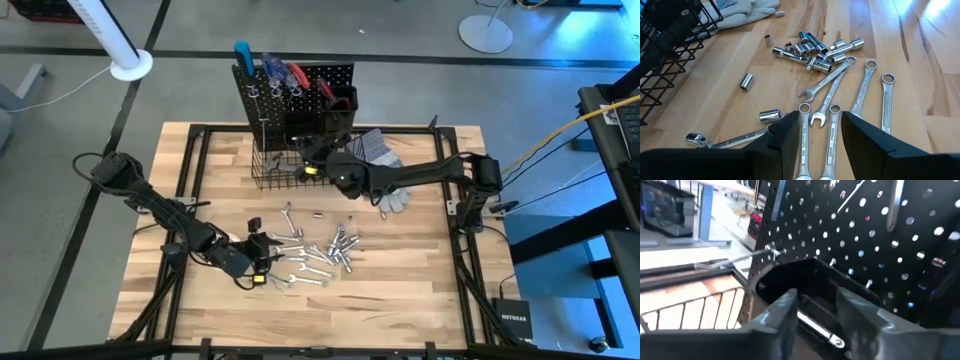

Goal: Hang tools onto peg board
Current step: Put the socket into the left black bin on the peg board

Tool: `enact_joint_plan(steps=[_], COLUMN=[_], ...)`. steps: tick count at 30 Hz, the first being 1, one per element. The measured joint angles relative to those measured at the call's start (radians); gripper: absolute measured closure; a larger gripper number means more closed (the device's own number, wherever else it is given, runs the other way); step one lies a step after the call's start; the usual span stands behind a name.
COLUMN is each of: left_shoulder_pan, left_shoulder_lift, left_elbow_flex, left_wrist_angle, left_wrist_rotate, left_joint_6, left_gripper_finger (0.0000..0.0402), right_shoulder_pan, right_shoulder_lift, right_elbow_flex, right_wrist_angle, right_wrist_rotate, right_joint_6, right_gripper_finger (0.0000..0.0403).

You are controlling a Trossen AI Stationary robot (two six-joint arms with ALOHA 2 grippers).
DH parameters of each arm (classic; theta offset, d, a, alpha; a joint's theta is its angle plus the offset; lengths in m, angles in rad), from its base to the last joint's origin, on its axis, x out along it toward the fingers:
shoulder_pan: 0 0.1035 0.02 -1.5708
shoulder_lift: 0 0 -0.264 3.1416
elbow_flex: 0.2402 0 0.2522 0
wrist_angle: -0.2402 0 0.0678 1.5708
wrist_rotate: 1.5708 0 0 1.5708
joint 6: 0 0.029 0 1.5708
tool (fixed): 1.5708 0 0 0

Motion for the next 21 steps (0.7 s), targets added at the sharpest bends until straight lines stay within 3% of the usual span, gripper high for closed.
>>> enact_joint_plan(steps=[8, 11, 21], left_shoulder_pan=[0.001, 0.006, 0.004], left_shoulder_lift=[0.000, 0.000, 0.000], left_elbow_flex=[0.000, 0.001, 0.001], left_wrist_angle=[0.005, 0.025, -0.008], left_wrist_rotate=[0.011, 0.011, 0.011], left_joint_6=[0.026, 0.030, -0.012], left_gripper_finger=[0.0265, 0.0265, 0.0265], right_shoulder_pan=[0.054, 0.101, 0.280], right_shoulder_lift=[0.000, -0.012, -0.110], right_elbow_flex=[0.031, 0.066, 0.092], right_wrist_angle=[-0.028, -0.039, -0.132], right_wrist_rotate=[0.060, 0.104, 0.098], right_joint_6=[-0.066, -0.120, -0.237], right_gripper_finger=[0.0188, 0.0185, 0.0187])
